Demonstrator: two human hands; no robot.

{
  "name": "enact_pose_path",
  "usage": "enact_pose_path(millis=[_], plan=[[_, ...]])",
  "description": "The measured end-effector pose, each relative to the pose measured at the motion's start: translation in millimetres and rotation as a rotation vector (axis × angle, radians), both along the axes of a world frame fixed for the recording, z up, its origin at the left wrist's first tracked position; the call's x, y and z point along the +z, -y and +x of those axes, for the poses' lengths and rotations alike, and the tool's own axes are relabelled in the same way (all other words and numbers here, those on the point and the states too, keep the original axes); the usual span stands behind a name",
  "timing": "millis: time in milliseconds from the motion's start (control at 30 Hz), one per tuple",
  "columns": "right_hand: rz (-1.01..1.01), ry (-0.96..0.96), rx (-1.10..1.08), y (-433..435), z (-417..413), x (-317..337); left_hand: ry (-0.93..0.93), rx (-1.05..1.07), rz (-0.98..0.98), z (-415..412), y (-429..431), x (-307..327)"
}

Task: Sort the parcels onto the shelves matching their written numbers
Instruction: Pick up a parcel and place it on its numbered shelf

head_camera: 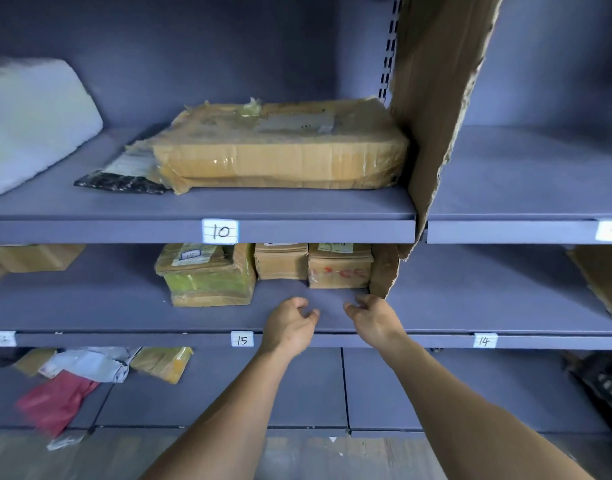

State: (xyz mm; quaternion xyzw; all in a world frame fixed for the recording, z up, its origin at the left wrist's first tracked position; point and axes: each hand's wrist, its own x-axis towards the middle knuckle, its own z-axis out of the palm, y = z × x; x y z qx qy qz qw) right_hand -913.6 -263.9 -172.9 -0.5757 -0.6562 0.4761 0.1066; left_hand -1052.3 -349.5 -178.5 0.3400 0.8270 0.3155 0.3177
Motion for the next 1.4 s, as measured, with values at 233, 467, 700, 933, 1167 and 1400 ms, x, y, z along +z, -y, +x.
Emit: enact_pose_path(millis=[233, 467, 700, 933, 1167, 1400], plan=[[0.142, 0.276, 0.218, 56, 22, 70, -0.322, -0.207, -0.106, 8, 64, 69], [0.300, 0.419, 0.341, 105, 48, 114, -0.471, -0.352, -0.087, 21, 102, 116], [0.352, 0.448, 0.260, 141, 99, 116, -0.486, -0.503, -0.039, 63, 110, 126], [0.329, 0.444, 0.090, 159, 183, 121, -0.499, -0.663, -0.010, 139, 103, 131], [0.300, 0.491, -0.057, 167, 297, 124, -0.487, -0.804, 0.046, 248, 83, 134], [0.213, 0.491, -0.217, 181, 434, 119, -0.440, -0.929, 0.062, 382, 66, 130]])
